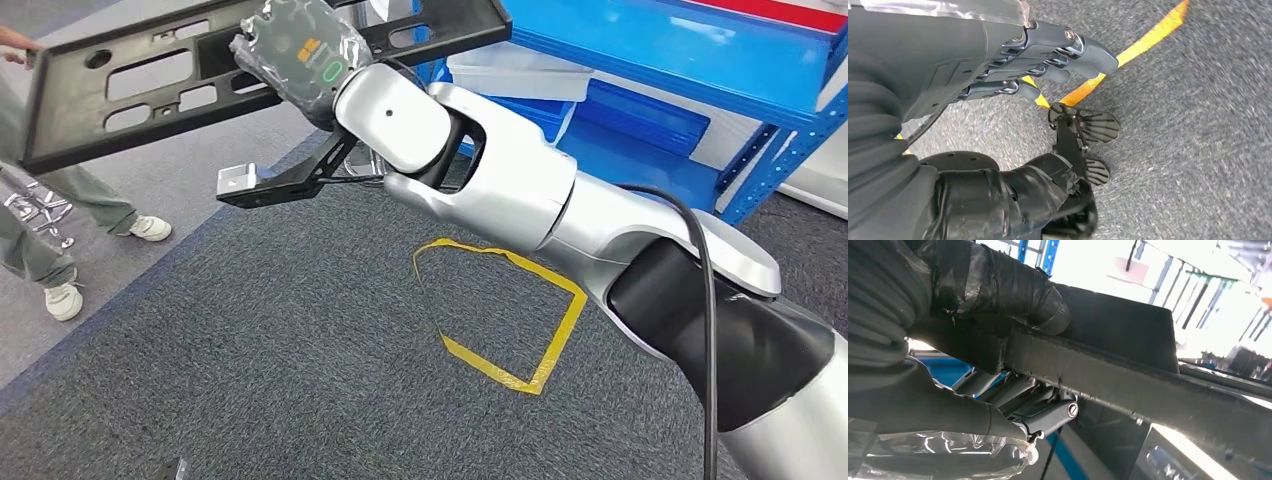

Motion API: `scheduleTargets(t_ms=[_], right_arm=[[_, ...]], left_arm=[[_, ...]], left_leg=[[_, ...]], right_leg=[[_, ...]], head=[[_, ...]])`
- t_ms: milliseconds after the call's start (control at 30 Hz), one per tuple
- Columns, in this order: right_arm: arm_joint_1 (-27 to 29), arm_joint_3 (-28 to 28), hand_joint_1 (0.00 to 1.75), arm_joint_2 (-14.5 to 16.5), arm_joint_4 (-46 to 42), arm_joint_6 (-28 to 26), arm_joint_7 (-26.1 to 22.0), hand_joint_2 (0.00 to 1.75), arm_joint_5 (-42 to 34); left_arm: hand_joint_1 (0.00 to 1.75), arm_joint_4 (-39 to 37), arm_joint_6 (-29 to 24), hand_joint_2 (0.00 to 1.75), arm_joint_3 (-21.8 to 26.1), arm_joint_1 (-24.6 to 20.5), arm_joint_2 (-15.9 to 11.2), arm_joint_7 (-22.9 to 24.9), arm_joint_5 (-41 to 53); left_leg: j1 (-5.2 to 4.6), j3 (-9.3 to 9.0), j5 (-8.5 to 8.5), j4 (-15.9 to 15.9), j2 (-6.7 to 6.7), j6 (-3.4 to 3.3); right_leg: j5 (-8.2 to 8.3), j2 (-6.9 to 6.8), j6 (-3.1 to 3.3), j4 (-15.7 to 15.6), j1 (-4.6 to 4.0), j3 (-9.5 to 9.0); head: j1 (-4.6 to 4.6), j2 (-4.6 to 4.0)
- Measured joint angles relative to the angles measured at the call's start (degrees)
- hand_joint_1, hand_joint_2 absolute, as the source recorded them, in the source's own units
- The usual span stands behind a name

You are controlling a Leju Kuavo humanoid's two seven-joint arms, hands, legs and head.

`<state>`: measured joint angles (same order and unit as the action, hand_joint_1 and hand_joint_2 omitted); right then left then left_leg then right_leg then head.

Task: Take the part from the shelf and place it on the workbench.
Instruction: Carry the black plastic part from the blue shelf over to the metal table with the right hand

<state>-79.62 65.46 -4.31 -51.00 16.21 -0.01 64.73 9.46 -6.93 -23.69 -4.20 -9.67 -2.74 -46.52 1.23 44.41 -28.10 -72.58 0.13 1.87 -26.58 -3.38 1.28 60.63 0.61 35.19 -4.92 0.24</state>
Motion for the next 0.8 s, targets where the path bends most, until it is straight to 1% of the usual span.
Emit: scheduleTargets(t_ms=[33,67,100,133,167,200,233,267,300,333,367,400,433,467,500,533,567,600,633,667,733,767,800], right_arm=[[-0.79,-0.01,1.75,-0.05,1.05,0.08,-0.01,1.75,-0.03],[-1.72,-0.01,1.75,-0.11,2.07,0.12,-0.02,1.75,-0.04],[-2.62,-0.02,1.75,-0.17,3.0,0.13,-0.02,1.75,-0.04],[-3.36,-0.02,1.75,-0.21,3.87,0.17,-0.01,1.75,-0.09],[-3.9,-0.02,1.75,-0.23,4.75,0.26,0.01,1.75,-0.16],[-4.23,-0.02,1.75,-0.24,5.53,0.37,0.07,1.75,-0.27],[-4.48,-0.02,1.75,-0.27,6.26,0.47,0.16,1.75,-0.42],[-4.8,-0.03,1.75,-0.33,6.92,0.55,0.26,1.75,-0.61],[-5.25,-0.03,1.75,-0.42,7.52,0.59,0.35,1.75,-0.81],[-5.74,-0.04,1.75,-0.53,8.1,0.62,0.42,1.75,-0.98],[-6.16,-0.04,1.75,-0.61,8.59,0.67,0.43,1.75,-1.11],[-6.43,-0.04,1.75,-0.68,9.03,0.75,0.42,1.75,-1.17],[-6.53,-0.04,1.75,-0.74,9.44,0.86,0.4,1.75,-1.2],[-6.56,-0.04,1.75,-0.79,9.81,0.97,0.38,1.75,-1.22],[-6.64,-0.04,1.75,-0.87,10.15,1.05,0.36,1.75,-1.25],[-6.82,-0.05,1.75,-0.95,10.45,1.1,0.36,1.75,-1.26],[-7.06,-0.05,1.75,-1.04,10.73,1.12,0.38,1.75,-1.27],[-7.39,-0.06,1.75,-1.11,10.94,1.18,0.4,1.75,-1.28],[-7.65,-0.06,1.75,-1.16,11.14,1.32,0.43,1.75,-1.32],[-7.83,-0.06,1.75,-1.2,11.3,1.52,0.44,1.75,-1.36],[-8.02,-0.06,1.75,-1.24,11.49,1.97,0.44,1.75,-1.56],[-8.11,-0.06,1.75,-1.25,11.57,2.11,0.46,1.75,-1.71],[-8.29,-0.06,1.75,-1.27,11.64,2.22,0.49,1.75,-1.87]], left_arm=[[0.0,0.0,0.04,1.75,0.0,0.0,-0.01,-0.03,-0.1],[0.0,-0.01,0.07,1.75,0.0,-0.01,-0.04,-0.06,-0.19],[0.0,-0.01,0.13,1.75,0.0,-0.06,-0.06,-0.1,-0.26],[0.0,-0.01,0.22,1.75,0.0,-0.11,-0.07,-0.14,-0.32],[0.0,-0.02,0.33,1.75,0.0,-0.14,-0.08,-0.19,-0.44],[0.0,-0.02,0.48,1.75,0.0,-0.14,-0.08,-0.23,-0.56],[0.0,-0.01,0.6,1.75,0.0,-0.04,-0.07,-0.24,-0.67],[0.0,-0.01,0.67,1.75,0.0,0.04,-0.04,-0.23,-0.77],[0.0,-0.01,0.7,1.75,0.0,0.08,-0.01,-0.22,-0.79],[0.0,-0.01,0.7,1.75,0.0,0.08,0.02,-0.2,-0.81],[0.0,-0.02,0.69,1.75,0.0,0.0,0.04,-0.17,-0.82],[0.0,-0.02,0.67,1.75,0.0,-0.06,0.09,-0.09,-0.83],[0.0,-0.02,0.62,1.75,0.0,-0.08,0.16,0.01,-0.85],[0.0,-0.02,0.58,1.75,0.0,-0.05,0.25,0.09,-0.86],[0.0,-0.02,0.54,1.75,0.0,-0.01,0.33,0.16,-0.88],[0.0,-0.02,0.48,1.75,0.0,0.04,0.39,0.2,-0.89],[0.0,-0.02,0.43,1.75,0.0,0.07,0.42,0.25,-0.89],[0.0,-0.02,0.37,1.75,0.0,0.04,0.43,0.39,-0.9],[0.0,-0.02,0.28,1.75,0.0,0.0,0.41,0.53,-0.91],[0.0,-0.02,0.2,1.75,0.0,0.02,0.41,0.75,-0.98],[0.0,-0.02,0.09,1.75,-0.01,0.22,0.35,1.34,-1.32],[0.0,-0.02,0.17,1.75,-0.02,0.42,0.42,1.75,-1.57],[0.0,-0.02,0.34,1.75,-0.03,0.52,0.44,2.17,-1.79]], left_leg=[[-0.21,-2.32,1.61,3.86,0.77,-0.39],[-0.7,-4.66,2.63,7.83,2.23,-0.9],[-1.18,-6.33,3.28,10.91,3.36,-1.43],[-1.61,-7.22,3.43,12.71,4.15,-1.89],[-1.9,-7.38,3.27,13.28,4.19,-2.23],[-1.89,-7.34,3.48,13.52,3.32,-2.52],[-1.68,-7.49,3.69,13.86,2.62,-2.77],[-1.49,-7.66,3.94,14.25,1.92,-3.04],[-1.29,-7.79,4.21,14.63,1.28,-3.33],[-1.11,-7.84,4.42,14.86,0.66,-3.55],[-1.12,-7.77,4.52,14.9,-0.03,-3.69],[-1.1,-7.71,4.56,14.85,-0.77,-3.79],[-1.09,-7.69,4.57,14.77,-1.63,-3.81],[-1.05,-7.7,4.53,14.63,-2.53,-3.81],[-0.98,-7.69,4.46,14.4,-3.45,-3.75],[-0.89,-7.64,4.32,14.09,-4.37,-3.61],[-0.82,-7.46,4.14,13.75,-5.21,-3.38],[-0.75,-7.13,4.03,13.3,-5.99,-3.1],[-0.61,-6.71,4.05,13.05,-6.68,-2.75],[-0.44,-6.31,4.18,13.02,-7.38,-2.41],[-0.09,-5.78,4.52,13.25,-8.53,-1.77],[-0.22,-5.49,4.32,12.96,-7.84,-1.45],[-0.36,-4.8,3.61,11.63,-6.23,-1.08]], right_leg=[[-0.03,-0.71,-0.01,0.0,-0.12,-0.03],[-0.07,-1.39,-0.07,-0.05,-0.3,-0.04],[-0.08,-2.03,-0.18,-0.13,-0.46,-0.06],[-0.08,-2.65,-0.36,-0.24,-0.61,-0.12],[-0.07,-3.3,-0.58,-0.41,-0.73,-0.22],[-0.08,-3.95,-0.84,-0.57,-0.78,-0.42],[-0.3,-4.0,-1.18,-0.57,-0.73,-0.53],[-0.9,-3.02,-1.49,0.01,-0.64,-0.37],[-2.01,-1.39,-1.73,1.6,-0.53,0.32],[-3.63,0.61,-1.87,4.46,-0.39,1.67],[-5.39,2.26,-1.91,8.27,-0.33,3.44],[-6.76,3.03,-1.94,12.07,-0.31,5.32],[-7.23,3.34,-1.99,14.66,-0.29,6.68],[-6.52,3.48,-2.04,15.14,-0.23,7.09],[-4.77,3.63,-2.05,13.33,-0.13,6.45],[-2.4,4.23,-2.05,9.79,0.04,4.97],[-0.69,5.61,-2.03,6.18,0.26,3.39],[0.34,6.9,-2.0,3.05,0.51,2.06],[0.7,7.91,-1.95,1.2,0.6,1.26],[0.4,8.29,-1.81,0.57,0.57,0.98],[0.54,6.94,-1.33,0.04,0.48,0.67],[0.64,6.2,-1.01,-0.25,0.56,0.44],[0.75,5.45,-0.71,-0.56,0.67,0.22]], head=[[-0.01,0.0],[-0.02,0.0],[-0.03,0.0],[-0.05,0.0],[-0.05,0.0],[-0.06,0.0],[-0.1,0.0],[-0.09,0.0],[-0.15,0.0],[-0.22,0.0],[-0.24,0.0],[-0.31,0.0],[-0.32,0.0],[-0.32,0.0],[-0.34,0.0],[-0.36,0.0],[-0.33,0.0],[-0.29,0.0],[-0.26,0.0],[-0.23,0.0],[-0.29,0.0],[-0.19,0.0],[0.03,0.0]])
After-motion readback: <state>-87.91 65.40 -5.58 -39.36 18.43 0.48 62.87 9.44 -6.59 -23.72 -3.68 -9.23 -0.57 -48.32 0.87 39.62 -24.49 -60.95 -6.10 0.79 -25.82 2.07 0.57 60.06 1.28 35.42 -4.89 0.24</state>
